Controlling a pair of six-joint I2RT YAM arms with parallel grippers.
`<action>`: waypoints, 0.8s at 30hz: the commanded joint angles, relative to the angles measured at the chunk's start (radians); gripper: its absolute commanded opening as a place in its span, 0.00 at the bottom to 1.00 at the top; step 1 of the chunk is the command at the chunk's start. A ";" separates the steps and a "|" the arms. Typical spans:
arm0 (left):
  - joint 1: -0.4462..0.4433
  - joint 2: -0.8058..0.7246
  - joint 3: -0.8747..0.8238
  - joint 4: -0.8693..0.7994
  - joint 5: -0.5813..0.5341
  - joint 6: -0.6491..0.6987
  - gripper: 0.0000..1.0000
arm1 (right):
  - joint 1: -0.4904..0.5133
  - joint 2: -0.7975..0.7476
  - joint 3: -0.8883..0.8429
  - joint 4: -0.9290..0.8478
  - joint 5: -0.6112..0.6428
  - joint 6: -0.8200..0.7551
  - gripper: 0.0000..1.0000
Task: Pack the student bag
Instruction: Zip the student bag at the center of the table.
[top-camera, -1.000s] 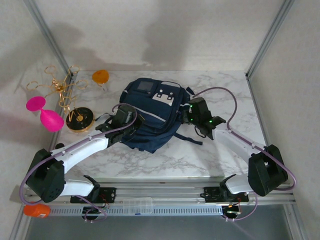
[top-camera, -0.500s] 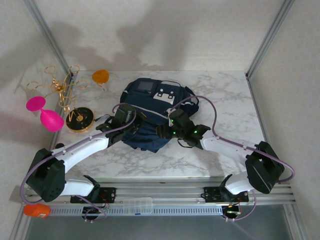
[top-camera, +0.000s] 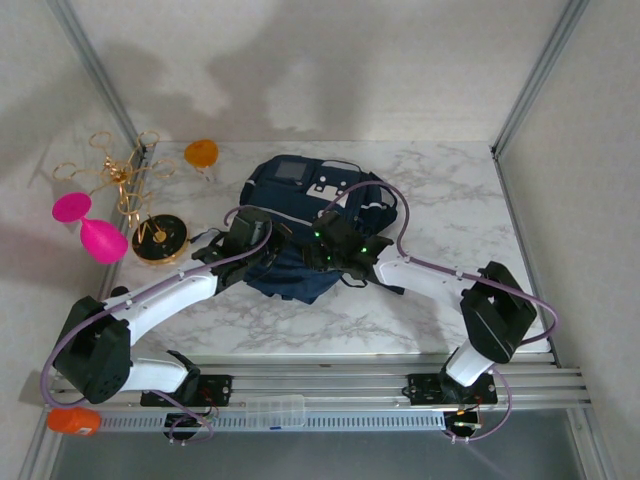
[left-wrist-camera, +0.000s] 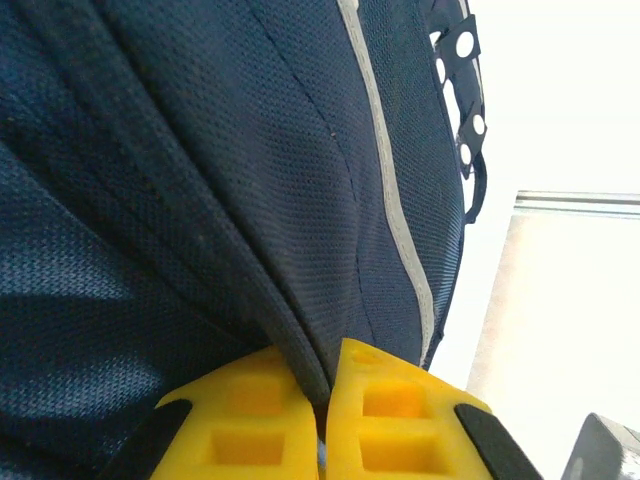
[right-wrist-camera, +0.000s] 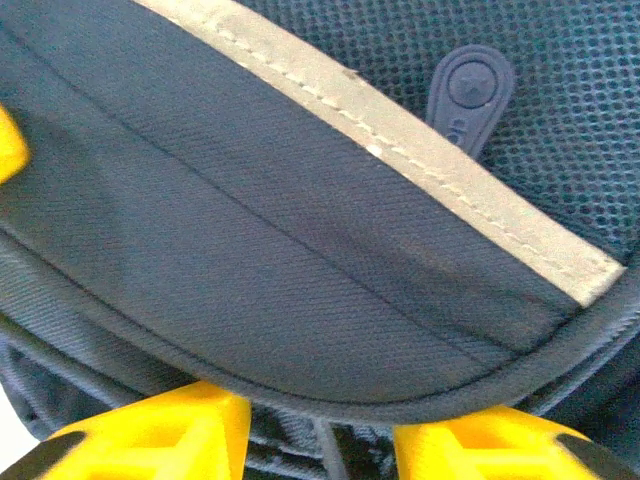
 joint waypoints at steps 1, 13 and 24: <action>0.004 -0.003 0.048 0.088 -0.019 -0.003 0.00 | 0.003 0.043 0.003 -0.028 0.062 0.016 0.35; 0.003 -0.018 0.034 0.075 -0.026 0.012 0.00 | -0.001 0.015 -0.008 -0.029 0.218 -0.048 0.00; 0.009 -0.041 0.018 -0.004 -0.070 0.067 0.00 | -0.080 -0.109 -0.084 -0.071 0.245 -0.028 0.00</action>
